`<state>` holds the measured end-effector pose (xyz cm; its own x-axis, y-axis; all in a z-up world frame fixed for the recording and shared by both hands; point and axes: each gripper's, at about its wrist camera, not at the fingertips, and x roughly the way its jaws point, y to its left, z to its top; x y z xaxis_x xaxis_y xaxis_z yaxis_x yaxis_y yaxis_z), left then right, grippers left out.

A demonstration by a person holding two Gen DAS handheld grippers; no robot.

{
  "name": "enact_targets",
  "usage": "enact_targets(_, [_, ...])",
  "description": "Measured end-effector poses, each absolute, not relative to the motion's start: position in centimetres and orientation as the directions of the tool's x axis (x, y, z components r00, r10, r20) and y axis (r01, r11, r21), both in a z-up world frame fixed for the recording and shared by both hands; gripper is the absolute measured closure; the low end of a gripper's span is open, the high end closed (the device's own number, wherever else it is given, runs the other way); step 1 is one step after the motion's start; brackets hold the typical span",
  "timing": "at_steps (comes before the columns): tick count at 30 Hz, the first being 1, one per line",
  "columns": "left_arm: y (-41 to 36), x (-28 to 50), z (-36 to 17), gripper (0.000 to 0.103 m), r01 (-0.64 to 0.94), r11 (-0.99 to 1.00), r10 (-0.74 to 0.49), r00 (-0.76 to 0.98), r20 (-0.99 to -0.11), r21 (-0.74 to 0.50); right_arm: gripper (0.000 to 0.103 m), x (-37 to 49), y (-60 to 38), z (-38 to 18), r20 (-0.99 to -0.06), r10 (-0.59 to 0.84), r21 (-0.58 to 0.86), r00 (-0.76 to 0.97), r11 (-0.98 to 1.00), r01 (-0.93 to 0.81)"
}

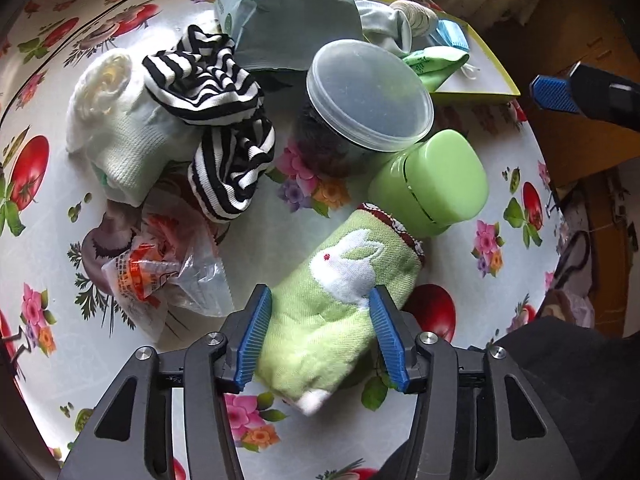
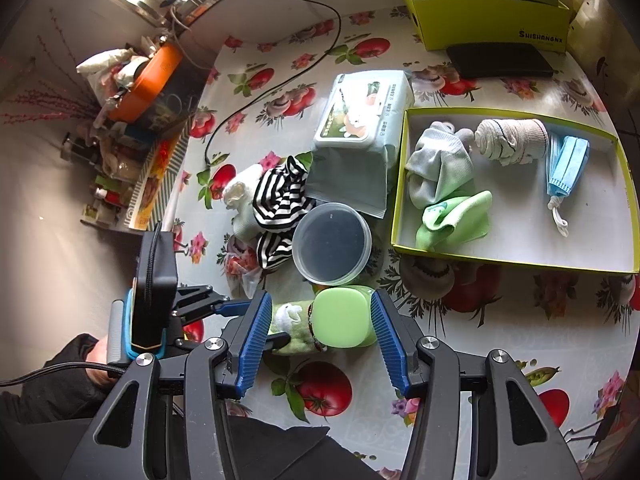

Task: Organize soft objects
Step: 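Grasp the green rabbit sock with the left tool and lift it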

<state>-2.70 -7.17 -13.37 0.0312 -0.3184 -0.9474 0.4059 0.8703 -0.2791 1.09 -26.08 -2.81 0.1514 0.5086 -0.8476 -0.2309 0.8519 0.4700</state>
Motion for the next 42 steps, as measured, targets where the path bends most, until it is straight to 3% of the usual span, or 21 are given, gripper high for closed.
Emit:
enact_targets(3, [-7.7, -2.9, -13.8, 0.032, 0.43, 0.853, -0.339, 0.028, -0.94, -0.295, 0.052, 1.1, -26.0, -2.8, -0.847, 0.509, 0.47, 0.152, 0.851, -0.233])
enact_targets(7, [-8.0, -3.1, -13.8, 0.034, 0.422, 0.866, -0.315, 0.041, -0.948, -0.27, 0.052, 1.1, -26.0, -2.6, -0.844, 0.513, 0.472, 0.156, 0.849, -0.238])
enact_targets(9, [-7.7, -3.0, -13.7, 0.06, 0.396, 0.863, -0.349, 0.019, -0.937, -0.314, 0.052, 1.1, -26.1, -2.4, -0.842, 0.515, 0.472, 0.16, 0.847, -0.242])
enact_targets(12, [-7.1, -3.2, -13.0, 0.078, 0.378, 0.872, -0.352, 0.039, -0.935, -0.312, 0.052, 1.0, -26.2, -2.1, -0.837, 0.521, 0.476, 0.166, 0.844, -0.249])
enact_targets(18, [-4.5, -3.3, -10.8, 0.094, 0.294, 0.892, -0.389, 0.108, -0.915, -0.345, 0.052, 1.1, -26.1, -1.8, -0.833, 0.526, 0.477, 0.172, 0.84, -0.259])
enact_targets(32, [-0.9, -3.7, -8.4, 0.096, 0.246, 0.906, -0.391, 0.185, -0.902, -0.343, 0.052, 1.3, -24.8, -1.9, -0.826, 0.544, 0.489, 0.146, 0.822, -0.293])
enact_targets(37, [-1.4, -3.3, -9.6, 0.096, 0.275, 0.903, -0.375, 0.132, -0.918, -0.329, 0.052, 1.4, -24.9, -2.0, -0.827, 0.543, 0.49, 0.144, 0.823, -0.288])
enact_targets(41, [-2.3, -2.8, -10.8, 0.063, 0.29, 0.925, -0.294, 0.128, -0.947, -0.248, 0.052, 1.3, -25.0, -2.0, -0.827, 0.544, 0.491, 0.145, 0.823, -0.287])
enact_targets(42, [-2.5, -2.8, -10.8, 0.061, 0.306, 0.921, -0.292, 0.13, -0.948, -0.241, 0.052, 1.3, -25.0, -2.0, -0.827, 0.543, 0.49, 0.146, 0.823, -0.286])
